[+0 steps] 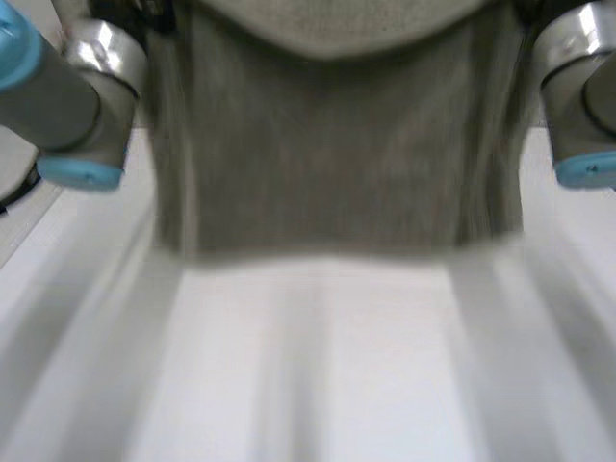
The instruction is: Fold the towel.
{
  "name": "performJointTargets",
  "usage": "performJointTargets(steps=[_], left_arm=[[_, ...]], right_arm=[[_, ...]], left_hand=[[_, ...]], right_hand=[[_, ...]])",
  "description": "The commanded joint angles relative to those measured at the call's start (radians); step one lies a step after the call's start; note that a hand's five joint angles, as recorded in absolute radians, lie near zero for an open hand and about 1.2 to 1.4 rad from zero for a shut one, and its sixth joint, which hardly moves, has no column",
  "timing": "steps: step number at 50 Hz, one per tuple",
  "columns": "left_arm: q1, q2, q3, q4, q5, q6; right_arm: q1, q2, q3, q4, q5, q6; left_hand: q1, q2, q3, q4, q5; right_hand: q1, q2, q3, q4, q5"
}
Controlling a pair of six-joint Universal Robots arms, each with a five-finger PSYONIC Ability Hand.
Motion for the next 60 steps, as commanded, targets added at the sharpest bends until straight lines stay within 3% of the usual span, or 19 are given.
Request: performJointTargets(steps=[1,6,11,14,17,22,27,33,49,54,60], left_arm=[[0.039,0.125,-0.050,0.074,-0.018,-0.217],[0.063,0.122,-0.134,0.000,0.020,-0.226],[0.068,0.110,-0.350,-0.020,0.100,-0.203],[0.068,0.105,-0.414,-0.018,0.115,-0.174],[0.068,0.073,-0.521,-0.004,0.146,-0.073],[0.059,-0.011,-0.648,0.011,0.171,0.180],[0.056,-0.042,-0.700,0.005,0.163,0.262],[0.057,-0.025,-0.745,-0.001,0.164,0.268],[0.091,0.205,-0.909,-0.029,0.167,0.279],[0.123,0.396,-0.970,-0.134,0.172,0.276],[0.139,0.558,-0.998,-0.230,0.190,0.270]], right_arm=[[0.003,-0.146,0.129,-0.091,-0.013,0.037],[0.002,-0.148,0.161,0.118,-0.058,0.042],[-0.015,-0.142,0.296,0.312,-0.165,0.042],[-0.015,-0.140,0.347,0.320,-0.187,0.037],[-0.015,-0.126,0.440,0.316,-0.217,0.028],[-0.015,-0.024,0.557,0.311,-0.219,0.022],[-0.014,0.041,0.600,0.313,-0.213,0.004],[-0.018,0.035,0.631,0.313,-0.208,0.002],[-0.112,-0.264,0.723,0.412,-0.207,-0.035],[-0.207,-0.433,0.720,0.692,-0.229,-0.179],[-0.261,-0.557,0.712,0.876,-0.268,-0.262]], left_hand=[[-0.090,-0.129,-0.154,-0.133,-0.288],[-0.090,-0.129,-0.154,-0.133,-0.288],[-0.090,-0.129,-0.154,-0.133,-0.288],[-0.090,-0.129,-0.154,-0.133,-0.288],[-0.090,-0.129,-0.154,-0.133,-0.288],[-0.090,-0.129,-0.154,-0.133,-0.288],[-0.090,-0.129,-0.154,-0.133,-0.288],[-0.090,-0.129,-0.154,-0.133,-0.288],[-0.090,-0.129,-0.154,-0.133,-0.288],[-0.090,-0.129,-0.154,-0.133,-0.288],[-0.090,-0.129,-0.154,-0.133,-0.288]], right_hand=[[0.047,0.065,0.044,0.045,0.044],[0.047,0.065,0.044,0.045,0.044],[0.047,0.065,0.044,0.045,0.044],[0.047,0.065,0.044,0.045,0.044],[0.047,0.065,0.044,0.045,0.044],[0.047,0.065,0.044,0.045,0.044],[0.047,0.065,0.044,0.045,0.044],[0.047,0.065,0.044,0.045,0.044],[0.047,0.065,0.044,0.045,0.044],[0.047,0.065,0.044,0.045,0.044],[0.047,0.065,0.044,0.045,0.044]])
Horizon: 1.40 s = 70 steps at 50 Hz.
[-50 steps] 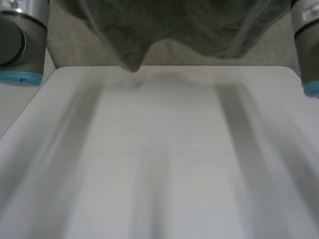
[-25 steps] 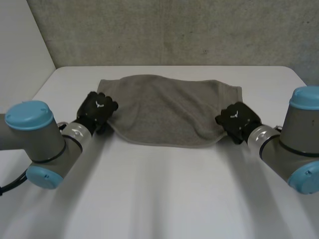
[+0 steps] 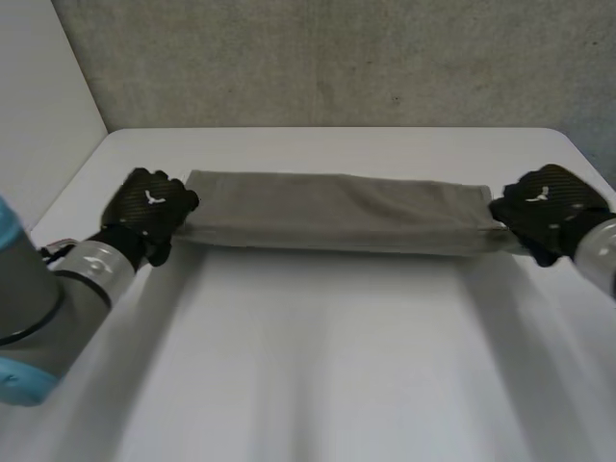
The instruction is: Fold the towel.
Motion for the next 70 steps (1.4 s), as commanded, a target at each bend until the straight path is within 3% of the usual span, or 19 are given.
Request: performJointTargets(steps=[1,6,11,13,19,24,37,45,51,52,53,54,55,56,57,59,70], left_arm=[[0.026,0.248,-0.048,-0.148,0.039,-0.009],[0.012,0.278,-0.059,-0.174,0.085,-0.009],[0.000,0.192,-0.041,-0.164,0.092,-0.005],[-0.027,0.042,0.039,-0.144,0.079,0.002],[-0.087,-0.167,0.194,-0.138,0.050,0.003],[-0.096,-0.409,0.440,-0.138,-0.036,0.020],[-0.110,-0.670,0.772,-0.037,-0.052,0.046],[-0.121,-0.745,0.843,0.085,-0.059,0.048],[-0.121,-0.770,0.849,0.099,-0.053,0.055],[-0.121,-0.771,0.840,0.100,-0.052,0.060],[-0.123,-0.770,0.828,0.102,-0.050,0.066],[-0.123,-0.770,0.828,0.102,-0.050,0.066],[-0.126,-0.765,0.811,0.103,-0.052,0.080],[-0.127,-0.759,0.788,0.111,-0.052,0.101],[-0.127,-0.759,0.788,0.111,-0.052,0.101],[-0.130,-0.735,0.756,0.147,-0.053,0.162],[-0.132,-0.598,0.656,0.172,-0.046,0.201]], right_arm=[[-0.094,-0.186,-0.016,0.300,-0.063,-0.148],[-0.129,-0.171,-0.030,0.317,-0.120,-0.194],[-0.114,0.005,-0.061,0.314,-0.139,-0.193],[-0.092,0.132,-0.136,0.313,-0.120,-0.187],[-0.038,0.303,-0.268,0.290,-0.053,-0.139],[0.004,0.474,-0.414,0.143,0.028,-0.066],[0.080,0.602,-0.455,-0.279,0.137,0.063],[0.101,0.649,-0.463,-0.367,0.173,0.068],[0.110,0.680,-0.478,-0.384,0.207,0.066],[0.113,0.686,-0.478,-0.384,0.214,0.066],[0.119,0.686,-0.477,-0.384,0.223,0.068],[0.120,0.686,-0.477,-0.384,0.223,0.068],[0.123,0.682,-0.474,-0.384,0.233,0.068],[0.123,0.677,-0.471,-0.384,0.240,0.069],[0.123,0.677,-0.471,-0.384,0.240,0.069],[0.129,0.665,-0.461,-0.382,0.253,0.072],[0.126,0.519,-0.357,-0.384,0.249,0.086]], left_hand=[[-0.090,-0.129,-0.157,-0.133,-0.296],[-0.090,-0.129,-0.157,-0.133,-0.296],[-0.090,-0.129,-0.157,-0.133,-0.296],[-0.090,-0.129,-0.157,-0.133,-0.296],[-0.090,-0.129,-0.157,-0.133,-0.296],[-0.090,-0.129,-0.157,-0.133,-0.296],[-0.090,-0.129,-0.157,-0.133,-0.296],[-0.090,-0.129,-0.157,-0.133,-0.296],[-0.090,-0.129,-0.157,-0.133,-0.296],[-0.090,-0.129,-0.157,-0.133,-0.296],[-0.272,-0.312,-0.339,-0.316,-0.478],[-0.274,-0.314,-0.341,-0.318,-0.480],[-0.710,-0.750,-0.777,-0.754,-0.916],[-0.976,-1.016,-1.043,-1.020,-1.182],[-0.979,-1.018,-1.046,-1.022,-1.185],[-1.311,-1.351,-1.378,-1.355,-1.517],[-1.311,-1.351,-1.378,-1.355,-1.517]], right_hand=[[0.047,0.065,0.044,0.045,0.044],[0.047,0.065,0.044,0.045,0.044],[0.047,0.065,0.044,0.045,0.044],[0.047,0.065,0.044,0.045,0.044],[0.047,0.065,0.044,0.045,0.044],[0.047,0.065,0.044,0.045,0.044],[0.047,0.065,0.044,0.045,0.044],[0.047,0.065,0.044,0.045,0.044],[0.047,0.065,0.044,0.045,0.044],[-0.412,-0.393,-0.414,-0.413,-0.414],[-0.925,-0.906,-0.927,-0.927,-0.928],[-0.930,-0.912,-0.932,-0.932,-0.933],[-1.175,-1.157,-1.177,-1.177,-1.178],[-1.175,-1.157,-1.177,-1.177,-1.178],[-1.175,-1.157,-1.177,-1.177,-1.178],[-1.175,-1.157,-1.177,-1.177,-1.178],[-1.175,-1.157,-1.177,-1.177,-1.178]])
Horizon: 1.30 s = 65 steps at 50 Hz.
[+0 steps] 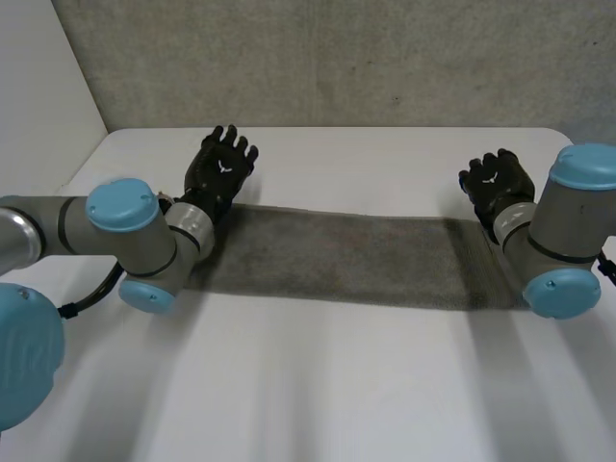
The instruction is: Fold the towel.
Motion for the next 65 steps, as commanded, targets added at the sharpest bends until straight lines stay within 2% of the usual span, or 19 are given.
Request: performJointTargets(steps=[1,8,13,16,22,26,29,39,44,51,58,65], left_arm=[[-0.002,0.114,-0.078,0.006,0.009,0.008],[-0.005,0.206,-0.156,-0.001,0.012,-0.033],[-0.003,0.264,-0.244,-0.012,0.083,-0.127],[-0.003,0.261,-0.259,-0.013,0.103,-0.127],[0.009,0.204,-0.252,-0.009,0.117,-0.079],[0.030,0.151,-0.212,-0.016,0.110,-0.006],[0.063,0.145,-0.213,-0.041,0.110,0.005],[0.072,0.137,-0.227,-0.098,0.117,0.007],[0.080,0.122,-0.195,-0.073,0.117,0.014],[0.090,0.019,-0.005,0.074,0.112,0.016],[0.093,-0.053,0.103,0.079,0.124,0.010],[0.093,-0.072,0.071,0.074,0.207,0.007]], right_arm=[[0.000,-0.129,0.094,-0.001,-0.005,0.024],[-0.002,-0.238,0.182,-0.002,-0.016,0.089],[-0.002,-0.310,0.258,-0.004,-0.041,0.099],[-0.002,-0.322,0.274,-0.004,-0.047,0.099],[-0.006,-0.337,0.309,-0.004,-0.064,0.099],[-0.016,-0.337,0.321,-0.004,-0.067,0.099],[-0.019,-0.337,0.326,-0.004,-0.067,0.099],[-0.019,-0.336,0.335,-0.004,-0.067,0.099],[-0.016,-0.331,0.335,-0.006,-0.067,0.099],[-0.006,-0.325,0.341,-0.006,-0.065,0.099],[-0.002,-0.327,0.358,-0.006,-0.065,0.099],[-0.009,-0.328,0.377,-0.006,-0.065,0.099]], left_hand=[[-0.098,-0.085,-0.075,-0.089,-0.224],[-0.098,-0.085,-0.075,-0.089,-0.224],[-0.098,-0.085,-0.075,-0.089,-0.224],[-0.098,-0.085,-0.075,-0.089,-0.224],[-0.098,-0.085,-0.075,-0.089,-0.224],[-0.098,-0.085,-0.075,-0.089,-0.224],[-0.098,-0.085,-0.075,-0.089,-0.224],[-0.098,-0.085,-0.075,-0.089,-0.224],[-0.098,-0.085,-0.075,-0.089,-0.224],[-0.098,-0.085,-0.075,-0.089,-0.224],[-0.098,-0.085,-0.075,-0.089,-0.224],[-0.098,-0.085,-0.075,-0.089,-0.224]], right_hand=[[-0.059,-0.074,-0.075,-0.088,-0.063],[-0.059,-0.074,-0.075,-0.088,-0.063],[-0.059,-0.074,-0.075,-0.088,-0.063],[-0.059,-0.074,-0.075,-0.088,-0.063],[-0.059,-0.074,-0.075,-0.088,-0.063],[-0.059,-0.074,-0.075,-0.088,-0.063],[-0.059,-0.074,-0.075,-0.088,-0.063],[-0.059,-0.074,-0.075,-0.088,-0.063],[-0.059,-0.074,-0.075,-0.088,-0.063],[-0.059,-0.074,-0.075,-0.088,-0.063],[-0.059,-0.074,-0.075,-0.088,-0.063],[-0.059,-0.074,-0.075,-0.088,-0.063]])
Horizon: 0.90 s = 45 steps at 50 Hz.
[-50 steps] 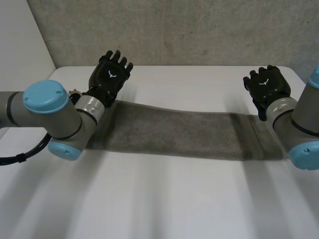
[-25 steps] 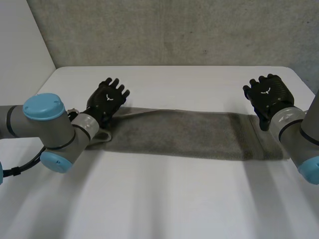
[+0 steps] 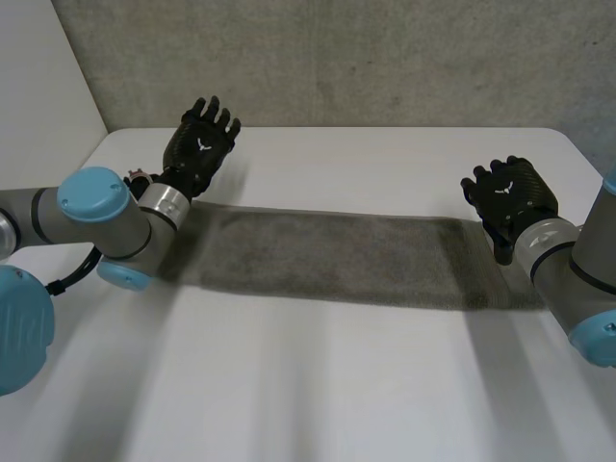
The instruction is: Fold the towel.
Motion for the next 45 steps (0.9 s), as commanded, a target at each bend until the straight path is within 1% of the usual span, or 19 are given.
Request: performJointTargets(steps=[1,7,12,14,15,17,18,19,20,22,23,25,26,29,31,33,34,38,45], left_arm=[[0.000,-0.018,-0.026,-0.011,0.071,-0.003],[0.000,0.011,-0.087,-0.022,0.069,-0.007],[0.001,0.109,-0.175,-0.057,0.063,-0.036],[0.001,0.189,-0.245,-0.078,0.060,-0.120],[0.001,0.189,-0.245,-0.079,0.060,-0.121],[0.001,0.276,-0.314,-0.094,0.049,-0.227],[0.001,0.276,-0.314,-0.094,0.049,-0.228],[0.001,0.316,-0.348,-0.105,0.039,-0.280],[0.001,0.316,-0.348,-0.105,0.039,-0.280],[0.003,0.377,-0.406,-0.128,0.011,-0.370],[0.003,0.378,-0.406,-0.128,0.011,-0.371],[0.000,0.417,-0.461,-0.158,-0.017,-0.430],[0.000,0.417,-0.462,-0.158,-0.017,-0.431],[-0.002,0.456,-0.516,-0.187,-0.035,-0.457],[-0.003,0.474,-0.544,-0.198,-0.040,-0.460],[-0.007,0.506,-0.593,-0.207,-0.040,-0.469],[-0.007,0.506,-0.593,-0.207,-0.040,-0.469],[-0.017,0.548,-0.652,-0.209,-0.038,-0.501],[-0.045,0.575,-0.701,-0.207,-0.034,-0.573]], right_arm=[[-0.007,-0.001,0.016,0.000,0.000,0.000],[-0.016,-0.009,0.016,-0.002,-0.002,0.005],[-0.020,-0.030,0.016,0.002,-0.003,0.017],[-0.023,-0.059,0.020,0.014,-0.005,0.052],[-0.023,-0.060,0.020,0.014,-0.005,0.052],[-0.058,-0.076,0.029,0.024,-0.021,0.107],[-0.059,-0.076,0.029,0.025,-0.022,0.107],[-0.083,-0.082,0.038,0.040,-0.041,0.135],[-0.083,-0.083,0.038,0.040,-0.041,0.135],[-0.120,-0.093,0.052,0.119,-0.090,0.179],[-0.120,-0.093,0.052,0.120,-0.091,0.179],[-0.151,-0.095,0.067,0.217,-0.156,0.196],[-0.151,-0.095,0.067,0.218,-0.157,0.196],[-0.193,-0.093,0.098,0.268,-0.199,0.192],[-0.215,-0.092,0.113,0.267,-0.216,0.189],[-0.247,-0.086,0.133,0.249,-0.254,0.189],[-0.247,-0.086,0.133,0.249,-0.255,0.189],[-0.276,-0.054,0.141,0.229,-0.299,0.186],[-0.287,0.020,0.142,0.131,-0.296,0.189]], left_hand=[[-0.089,-0.085,-0.067,-0.089,-0.216],[-0.089,-0.085,-0.067,-0.089,-0.216],[-0.089,-0.085,-0.067,-0.089,-0.216],[-0.089,-0.085,-0.067,-0.089,-0.216],[-0.089,-0.085,-0.067,-0.089,-0.216],[-0.089,-0.085,-0.067,-0.089,-0.216],[-0.089,-0.085,-0.067,-0.089,-0.216],[-0.089,-0.085,-0.067,-0.089,-0.216],[-0.089,-0.085,-0.067,-0.089,-0.216],[-0.088,-0.084,-0.066,-0.089,-0.215],[-0.088,-0.084,-0.066,-0.089,-0.215],[-0.085,-0.081,-0.063,-0.086,-0.212],[-0.085,-0.081,-0.063,-0.086,-0.212],[-0.082,-0.078,-0.060,-0.083,-0.209],[-0.082,-0.078,-0.060,-0.083,-0.209],[-0.082,-0.078,-0.060,-0.083,-0.209],[-0.082,-0.078,-0.060,-0.083,-0.209],[-0.085,-0.081,-0.063,-0.086,-0.212],[-0.082,-0.078,-0.060,-0.083,-0.209]], right_hand=[[-0.054,-0.074,-0.075,-0.087,-0.063],[-0.054,-0.074,-0.075,-0.087,-0.063],[-0.054,-0.074,-0.075,-0.087,-0.063],[-0.054,-0.074,-0.075,-0.087,-0.063],[-0.054,-0.074,-0.075,-0.087,-0.063],[-0.054,-0.074,-0.075,-0.087,-0.063],[-0.054,-0.074,-0.075,-0.087,-0.063],[-0.054,-0.074,-0.075,-0.087,-0.063],[-0.054,-0.074,-0.075,-0.087,-0.063],[0.023,0.004,0.003,-0.010,0.015],[0.024,0.004,0.003,-0.010,0.015],[0.064,0.045,0.044,0.031,0.056],[0.065,0.045,0.044,0.032,0.056],[0.073,0.054,0.053,0.040,0.065],[0.073,0.054,0.053,0.040,0.065],[0.097,0.077,0.076,0.064,0.088],[0.097,0.077,0.077,0.064,0.089],[0.200,0.180,0.179,0.166,0.191],[0.235,0.215,0.215,0.202,0.227]])
